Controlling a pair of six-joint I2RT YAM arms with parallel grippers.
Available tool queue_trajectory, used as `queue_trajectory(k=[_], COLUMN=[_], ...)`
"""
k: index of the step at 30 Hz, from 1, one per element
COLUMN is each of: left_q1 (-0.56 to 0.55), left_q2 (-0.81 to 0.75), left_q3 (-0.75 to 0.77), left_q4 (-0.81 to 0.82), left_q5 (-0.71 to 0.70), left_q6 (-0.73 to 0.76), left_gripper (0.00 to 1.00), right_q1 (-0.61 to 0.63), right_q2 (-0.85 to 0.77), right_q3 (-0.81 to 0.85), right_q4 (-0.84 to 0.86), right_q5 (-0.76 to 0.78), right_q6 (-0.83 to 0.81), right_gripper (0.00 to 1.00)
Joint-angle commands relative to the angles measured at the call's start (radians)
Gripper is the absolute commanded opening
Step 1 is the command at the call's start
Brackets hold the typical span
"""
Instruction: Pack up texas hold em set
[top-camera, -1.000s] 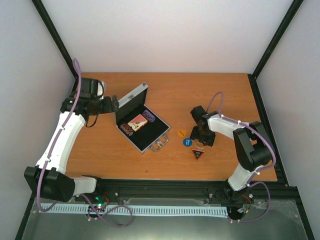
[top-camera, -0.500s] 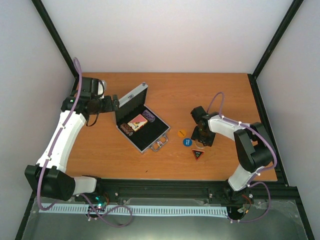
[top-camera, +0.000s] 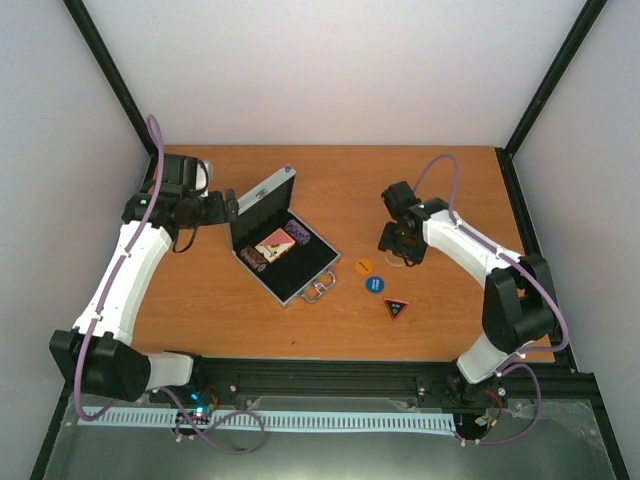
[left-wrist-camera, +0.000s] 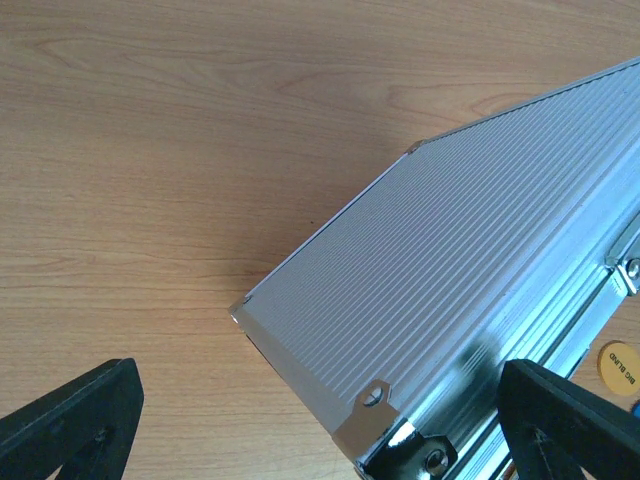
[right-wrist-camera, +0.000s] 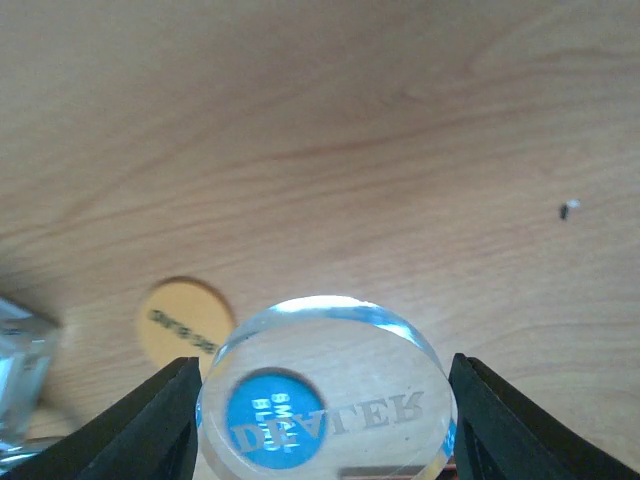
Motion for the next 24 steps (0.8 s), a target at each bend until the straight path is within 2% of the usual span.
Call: queue_trajectory(k=[1, 11, 24], left_q1=[-0.003, -0.002, -0.002], left_q2=[-0.006, -0.011, -0.015], left_q3=[0.004, 0.003, 0.002], left_q4=[-0.012, -0.014, -0.012], left_q5=[-0.014, -0.027, -0.027], left_q6=[0.007, 0.009, 0.007], left_gripper=[1.0, 1.0, 1.0], right_q1=[0.037, 0.21, 0.383], right_q2=[0.003, 0.234, 0.445], right_q3=[0.099, 0.408, 0.638], right_q4=[-0.031, -0.029, -0.034], right_q5=[-0.021, -0.092, -0.206], right_q6=[-0.042, -0.084, -0.082], right_gripper=[0.03, 0.03, 0.03])
